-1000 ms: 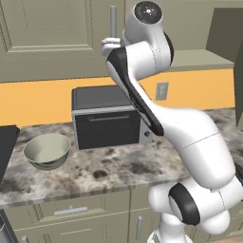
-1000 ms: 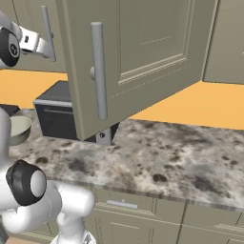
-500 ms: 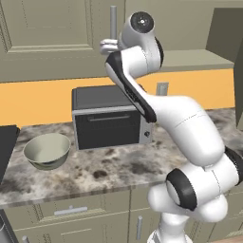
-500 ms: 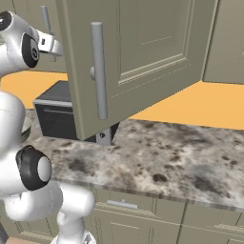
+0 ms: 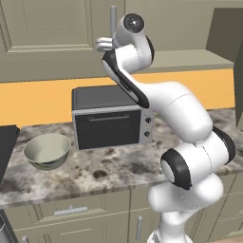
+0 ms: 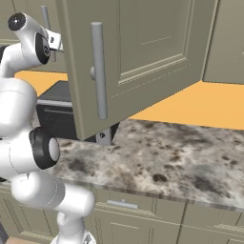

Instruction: Open the cabinet and move the ladle to the pot. Then close the cabinet.

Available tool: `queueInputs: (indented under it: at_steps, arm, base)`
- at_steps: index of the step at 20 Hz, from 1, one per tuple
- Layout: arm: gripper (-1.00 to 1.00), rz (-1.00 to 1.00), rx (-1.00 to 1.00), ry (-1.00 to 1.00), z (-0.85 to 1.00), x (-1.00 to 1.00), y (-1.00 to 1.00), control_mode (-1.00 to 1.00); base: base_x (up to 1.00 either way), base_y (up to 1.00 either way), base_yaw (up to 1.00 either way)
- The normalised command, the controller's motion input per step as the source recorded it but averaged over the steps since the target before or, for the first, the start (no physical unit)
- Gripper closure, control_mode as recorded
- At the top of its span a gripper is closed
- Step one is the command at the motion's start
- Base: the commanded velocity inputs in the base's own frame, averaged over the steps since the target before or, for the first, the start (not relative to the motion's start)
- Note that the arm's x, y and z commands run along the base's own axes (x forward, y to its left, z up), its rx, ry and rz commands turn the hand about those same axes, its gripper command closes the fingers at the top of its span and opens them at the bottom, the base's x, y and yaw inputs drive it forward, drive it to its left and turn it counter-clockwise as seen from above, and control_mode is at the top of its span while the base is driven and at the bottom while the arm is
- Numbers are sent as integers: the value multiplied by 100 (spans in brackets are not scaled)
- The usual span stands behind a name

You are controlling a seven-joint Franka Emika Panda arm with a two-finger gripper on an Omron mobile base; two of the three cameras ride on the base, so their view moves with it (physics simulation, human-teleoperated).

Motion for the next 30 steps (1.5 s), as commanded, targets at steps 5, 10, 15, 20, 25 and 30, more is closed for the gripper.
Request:
queueInputs:
  at_steps: [5,10,15,20,25,30]
  arm:
    - [-100,0,0,0,0,48,21,-100]
    - [-100,0,0,0,-1,46,28,-100]
    - [100,1,0,0,-11,38,46,-100]
    - [100,3,0,0,-7,32,60,-100]
    - [100,3,0,0,-3,12,81,-100]
    - [100,4,0,0,0,-5,100,-100]
  base:
    - [0,0,0]
    - [0,0,0]
    - [0,0,0]
    - [0,0,0]
    - [0,0,0]
    - [0,0,0]
